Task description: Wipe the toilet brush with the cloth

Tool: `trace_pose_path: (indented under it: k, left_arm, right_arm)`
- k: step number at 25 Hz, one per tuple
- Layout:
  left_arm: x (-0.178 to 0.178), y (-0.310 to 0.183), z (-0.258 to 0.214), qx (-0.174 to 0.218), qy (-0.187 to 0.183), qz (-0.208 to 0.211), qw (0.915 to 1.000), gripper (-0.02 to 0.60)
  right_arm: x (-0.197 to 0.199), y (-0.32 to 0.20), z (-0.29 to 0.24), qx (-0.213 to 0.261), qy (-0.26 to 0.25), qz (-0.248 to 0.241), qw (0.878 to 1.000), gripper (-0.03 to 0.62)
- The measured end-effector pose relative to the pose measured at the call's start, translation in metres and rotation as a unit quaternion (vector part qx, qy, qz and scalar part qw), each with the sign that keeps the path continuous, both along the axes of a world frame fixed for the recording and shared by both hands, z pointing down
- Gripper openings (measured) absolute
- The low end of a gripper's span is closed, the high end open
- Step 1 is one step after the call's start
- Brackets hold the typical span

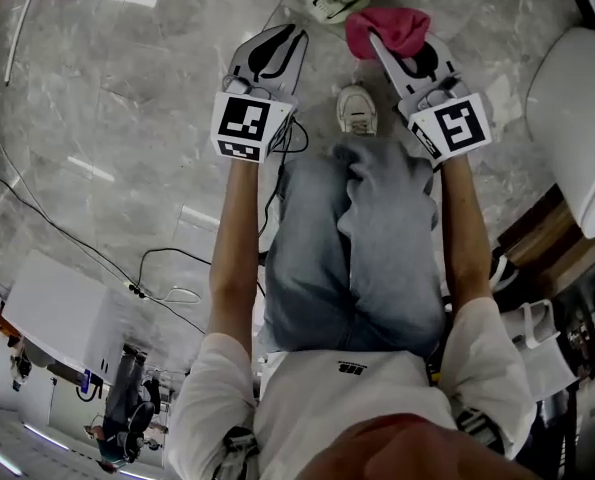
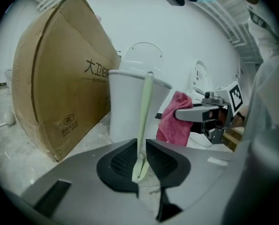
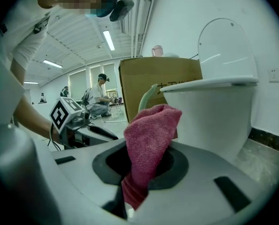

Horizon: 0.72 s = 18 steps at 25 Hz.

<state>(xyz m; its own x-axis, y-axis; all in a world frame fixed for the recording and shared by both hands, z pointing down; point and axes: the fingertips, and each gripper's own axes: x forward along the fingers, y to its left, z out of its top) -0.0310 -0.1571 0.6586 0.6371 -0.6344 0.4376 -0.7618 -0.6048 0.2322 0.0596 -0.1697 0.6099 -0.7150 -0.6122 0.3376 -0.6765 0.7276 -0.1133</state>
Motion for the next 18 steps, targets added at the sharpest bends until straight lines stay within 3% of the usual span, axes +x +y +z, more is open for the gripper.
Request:
trace_pose_path:
  k: [18]
  left_arm:
    - [0.037,-0.031,0.131,0.012,-0.021,0.053,0.9983,0.211]
  right_arm:
    - [-0.018,-0.019,0.083,0.070,-0.032,-0.039,0.996,0.084]
